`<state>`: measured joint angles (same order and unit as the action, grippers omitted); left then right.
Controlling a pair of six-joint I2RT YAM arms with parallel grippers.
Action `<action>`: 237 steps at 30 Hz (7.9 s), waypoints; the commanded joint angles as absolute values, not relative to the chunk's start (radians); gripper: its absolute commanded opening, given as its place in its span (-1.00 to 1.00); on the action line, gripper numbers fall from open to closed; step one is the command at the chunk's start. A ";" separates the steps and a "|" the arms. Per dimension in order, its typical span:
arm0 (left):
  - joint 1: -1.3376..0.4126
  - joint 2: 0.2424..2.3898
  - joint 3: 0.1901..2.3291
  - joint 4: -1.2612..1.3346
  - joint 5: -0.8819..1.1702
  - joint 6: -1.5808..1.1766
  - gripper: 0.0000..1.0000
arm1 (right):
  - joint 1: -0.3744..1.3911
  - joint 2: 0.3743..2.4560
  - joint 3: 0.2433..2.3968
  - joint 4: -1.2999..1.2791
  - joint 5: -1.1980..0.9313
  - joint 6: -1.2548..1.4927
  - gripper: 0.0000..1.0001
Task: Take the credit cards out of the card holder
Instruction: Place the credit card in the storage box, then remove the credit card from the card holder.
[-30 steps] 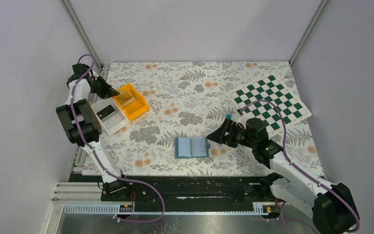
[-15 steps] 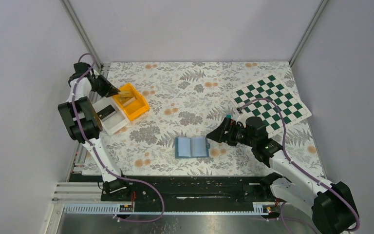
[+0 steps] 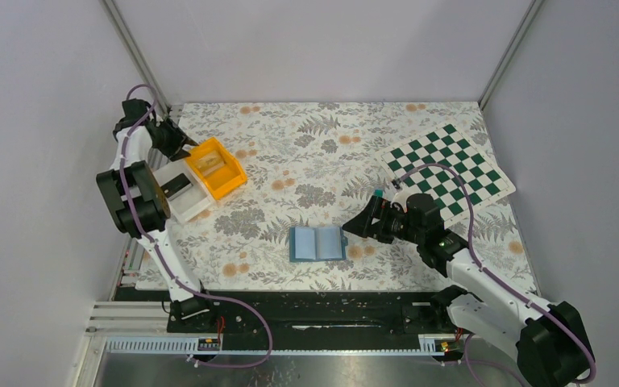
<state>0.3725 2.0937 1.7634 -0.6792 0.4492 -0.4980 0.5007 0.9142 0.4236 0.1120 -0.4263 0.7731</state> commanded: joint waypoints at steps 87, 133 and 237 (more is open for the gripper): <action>-0.637 1.486 0.523 0.082 0.366 -0.695 -0.94 | 0.713 1.455 0.591 0.342 -0.357 0.853 0.01; -0.575 1.245 0.566 -0.053 0.381 -0.723 -0.60 | 0.805 1.508 0.686 0.270 -0.287 0.838 -0.06; -0.599 1.120 0.536 0.260 0.598 -0.947 0.24 | 0.575 1.211 0.391 0.841 -0.542 1.165 -1.00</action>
